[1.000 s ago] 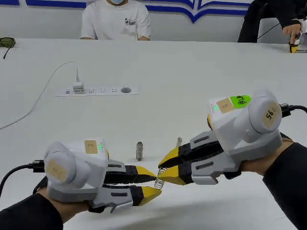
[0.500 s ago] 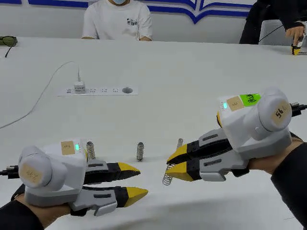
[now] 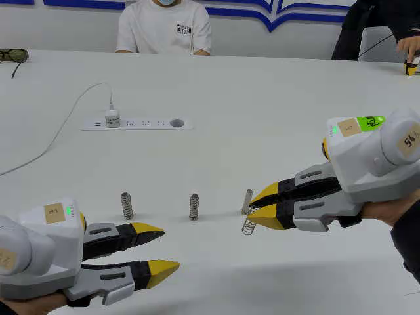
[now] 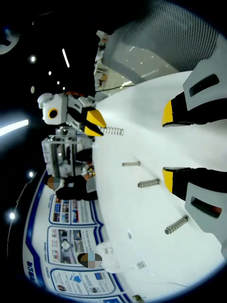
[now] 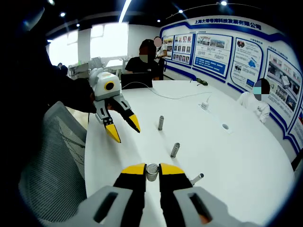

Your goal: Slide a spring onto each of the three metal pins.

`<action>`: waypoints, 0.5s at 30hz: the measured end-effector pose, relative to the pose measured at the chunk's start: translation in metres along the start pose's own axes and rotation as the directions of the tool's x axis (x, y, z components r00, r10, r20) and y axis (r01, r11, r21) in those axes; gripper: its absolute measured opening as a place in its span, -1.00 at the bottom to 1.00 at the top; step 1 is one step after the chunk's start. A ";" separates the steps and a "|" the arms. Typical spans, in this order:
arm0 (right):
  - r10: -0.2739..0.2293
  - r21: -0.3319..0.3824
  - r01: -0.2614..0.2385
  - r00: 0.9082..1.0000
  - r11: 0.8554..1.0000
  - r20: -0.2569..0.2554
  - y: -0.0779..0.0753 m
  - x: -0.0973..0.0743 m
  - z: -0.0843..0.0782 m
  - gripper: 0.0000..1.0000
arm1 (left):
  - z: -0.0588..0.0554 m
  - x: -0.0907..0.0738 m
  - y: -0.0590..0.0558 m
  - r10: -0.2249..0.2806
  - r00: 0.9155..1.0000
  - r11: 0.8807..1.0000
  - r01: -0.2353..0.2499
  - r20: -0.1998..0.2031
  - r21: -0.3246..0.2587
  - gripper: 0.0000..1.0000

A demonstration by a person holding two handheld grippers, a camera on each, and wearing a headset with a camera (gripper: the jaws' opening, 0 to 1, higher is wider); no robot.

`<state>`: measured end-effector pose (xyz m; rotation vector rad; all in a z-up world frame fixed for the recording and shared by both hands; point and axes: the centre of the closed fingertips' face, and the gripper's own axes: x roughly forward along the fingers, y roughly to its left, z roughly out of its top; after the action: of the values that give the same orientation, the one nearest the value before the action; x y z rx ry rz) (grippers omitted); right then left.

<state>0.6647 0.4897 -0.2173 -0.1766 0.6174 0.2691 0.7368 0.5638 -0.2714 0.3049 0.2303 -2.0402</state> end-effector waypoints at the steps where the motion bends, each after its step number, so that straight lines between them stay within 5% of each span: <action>1: -0.003 0.000 0.003 1.000 1.000 -0.001 -0.001 -0.001 0.000 -0.77 | 0.000 -0.002 0.001 0.009 1.000 1.000 -0.009 0.004 -0.004 -0.30; 15: -0.049 0.015 0.049 0.999 0.999 0.003 -0.022 -0.010 0.000 -0.77 | -0.008 -0.030 0.020 0.121 0.993 0.992 -0.121 0.010 -0.020 -0.14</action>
<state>0.6629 0.4664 -0.2096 -0.1769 0.6104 0.2172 0.7693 0.5817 -0.2704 0.2885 0.2197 -1.9182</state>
